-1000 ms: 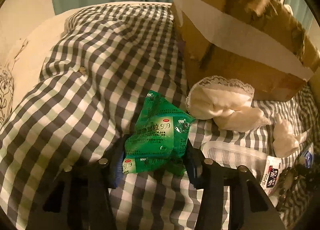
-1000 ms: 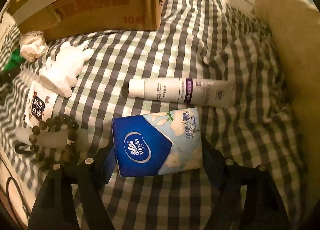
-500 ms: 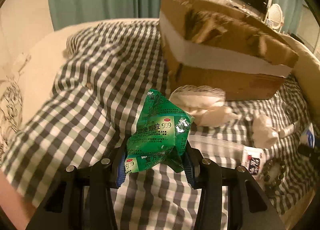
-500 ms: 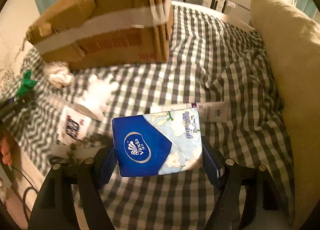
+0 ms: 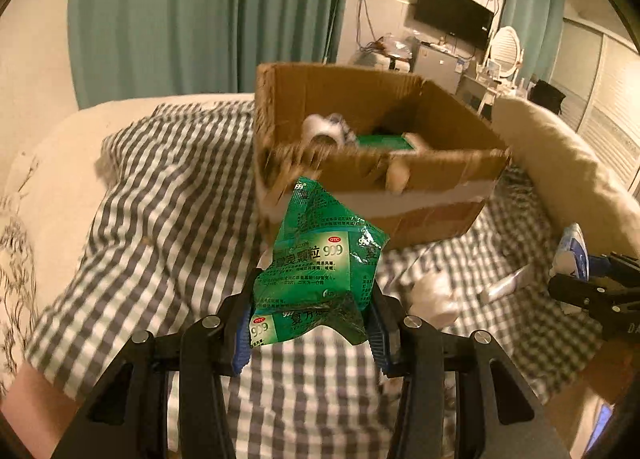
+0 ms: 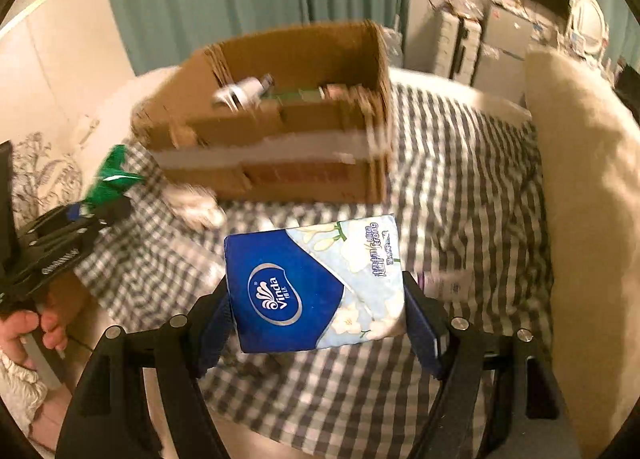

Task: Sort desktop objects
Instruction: 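Carry the green packet and Vinda tissue pack into the cardboard box and release both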

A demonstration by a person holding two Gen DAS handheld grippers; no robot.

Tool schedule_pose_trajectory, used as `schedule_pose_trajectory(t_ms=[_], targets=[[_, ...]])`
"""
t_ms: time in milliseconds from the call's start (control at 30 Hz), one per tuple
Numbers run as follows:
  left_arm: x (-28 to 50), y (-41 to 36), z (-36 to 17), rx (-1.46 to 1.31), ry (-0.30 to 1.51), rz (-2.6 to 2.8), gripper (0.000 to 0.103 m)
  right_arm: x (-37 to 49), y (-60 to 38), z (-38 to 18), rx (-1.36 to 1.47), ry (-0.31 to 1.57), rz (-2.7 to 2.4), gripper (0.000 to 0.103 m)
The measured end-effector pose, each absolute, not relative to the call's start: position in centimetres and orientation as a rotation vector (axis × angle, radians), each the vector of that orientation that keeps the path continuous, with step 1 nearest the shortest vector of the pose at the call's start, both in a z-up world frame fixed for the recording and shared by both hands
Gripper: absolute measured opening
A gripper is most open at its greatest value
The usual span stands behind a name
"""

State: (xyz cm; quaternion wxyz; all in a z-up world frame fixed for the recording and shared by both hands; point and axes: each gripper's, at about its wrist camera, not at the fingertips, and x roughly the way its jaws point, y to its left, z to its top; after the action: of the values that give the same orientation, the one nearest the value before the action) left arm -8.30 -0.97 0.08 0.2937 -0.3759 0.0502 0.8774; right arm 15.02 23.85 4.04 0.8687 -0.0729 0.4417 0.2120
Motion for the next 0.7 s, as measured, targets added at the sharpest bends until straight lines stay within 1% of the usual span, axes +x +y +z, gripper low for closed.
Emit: schedule_pose_trajectory(t_ms=[133, 267, 367, 533, 700], targets=[[-9.4, 0.1, 2.9, -0.934, 0.104, 2.291, 0.047, 16.5, 25.0, 6.7, -0.159, 0.872, 0.47, 0.075], [-10.9, 1.8, 5.4, -0.856, 0.15, 2.268, 0.047, 19.1, 26.1, 9.0, -0.17, 0.832, 0.468, 0.075], [-13.4, 3.6, 6.4, -0.862, 0.146, 2.226, 0.047, 22.0, 27.0, 10.0, -0.143, 0.816, 0.469, 0.075], [-18.4, 6.9, 6.2, -0.926, 0.177, 2.219, 0.047, 27.0, 29.1, 9.9, -0.105, 0.808, 0.453, 0.075], [-22.5, 9.1, 6.0, -0.947, 0.127, 2.244, 0.047, 31.4, 31.0, 8.6, -0.066, 0.804, 0.435, 0.075]])
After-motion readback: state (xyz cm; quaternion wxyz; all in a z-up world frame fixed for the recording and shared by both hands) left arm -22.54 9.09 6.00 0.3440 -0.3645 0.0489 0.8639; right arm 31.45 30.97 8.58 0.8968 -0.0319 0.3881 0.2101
